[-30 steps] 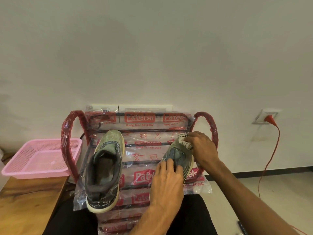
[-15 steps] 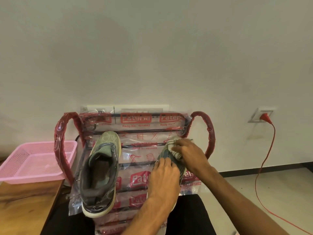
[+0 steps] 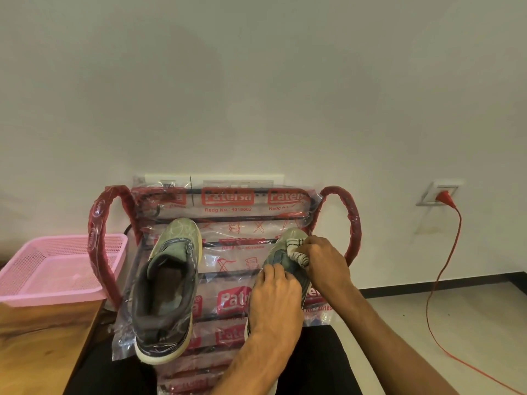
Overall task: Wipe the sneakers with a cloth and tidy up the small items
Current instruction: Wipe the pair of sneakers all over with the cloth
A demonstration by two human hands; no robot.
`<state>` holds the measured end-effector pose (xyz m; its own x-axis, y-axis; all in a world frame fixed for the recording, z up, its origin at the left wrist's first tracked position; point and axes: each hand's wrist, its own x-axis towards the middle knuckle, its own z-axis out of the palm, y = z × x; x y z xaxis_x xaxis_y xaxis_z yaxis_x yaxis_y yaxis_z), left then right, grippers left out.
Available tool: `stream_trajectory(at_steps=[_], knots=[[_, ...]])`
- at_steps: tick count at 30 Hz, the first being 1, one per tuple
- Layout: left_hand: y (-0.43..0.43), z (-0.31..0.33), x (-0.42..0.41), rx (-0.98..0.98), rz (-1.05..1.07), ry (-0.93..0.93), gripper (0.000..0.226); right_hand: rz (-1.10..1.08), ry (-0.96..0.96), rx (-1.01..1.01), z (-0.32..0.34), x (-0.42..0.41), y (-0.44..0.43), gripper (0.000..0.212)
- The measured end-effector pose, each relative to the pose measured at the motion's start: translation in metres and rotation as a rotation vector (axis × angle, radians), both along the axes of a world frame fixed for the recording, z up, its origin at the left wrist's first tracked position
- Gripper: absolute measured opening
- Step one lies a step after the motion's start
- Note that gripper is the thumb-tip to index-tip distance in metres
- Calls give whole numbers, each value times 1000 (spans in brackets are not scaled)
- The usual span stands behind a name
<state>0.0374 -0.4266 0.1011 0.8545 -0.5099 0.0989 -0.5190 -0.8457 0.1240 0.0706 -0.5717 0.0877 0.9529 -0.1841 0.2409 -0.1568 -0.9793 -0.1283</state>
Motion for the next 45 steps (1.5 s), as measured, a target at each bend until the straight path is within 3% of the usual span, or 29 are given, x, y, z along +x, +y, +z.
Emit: stream_trajectory(at_steps=[10, 13, 17, 22, 26, 31, 36, 38, 42, 45], knots=[[13, 8, 1, -52, 102, 95, 39, -174, -118, 181, -8, -2, 15, 37], [15, 9, -2, -75, 119, 131, 37, -74, -39, 159, -12, -5, 21, 44], [10, 13, -8, -152, 86, 129, 54, 65, 61, 208, -12, -1, 16, 59], [18, 17, -7, -181, 46, 123, 43, 171, 57, 53, -8, -4, 14, 50], [20, 16, -5, -224, 50, 161, 38, 301, 73, 101, -2, -20, 11, 37], [24, 21, -4, -252, 63, 196, 43, 241, 55, -21, -3, -24, 17, 45], [27, 26, -7, -275, 82, 213, 42, 309, 133, 72, 11, -25, 18, 48], [27, 26, -7, -279, 90, 218, 44, 299, 124, -27, 11, -23, 16, 49], [28, 26, -6, -253, 76, 200, 49, 186, 111, -139, 5, -9, 15, 42], [28, 26, -5, -221, 34, 167, 51, 61, 31, -50, 2, 1, 16, 41]])
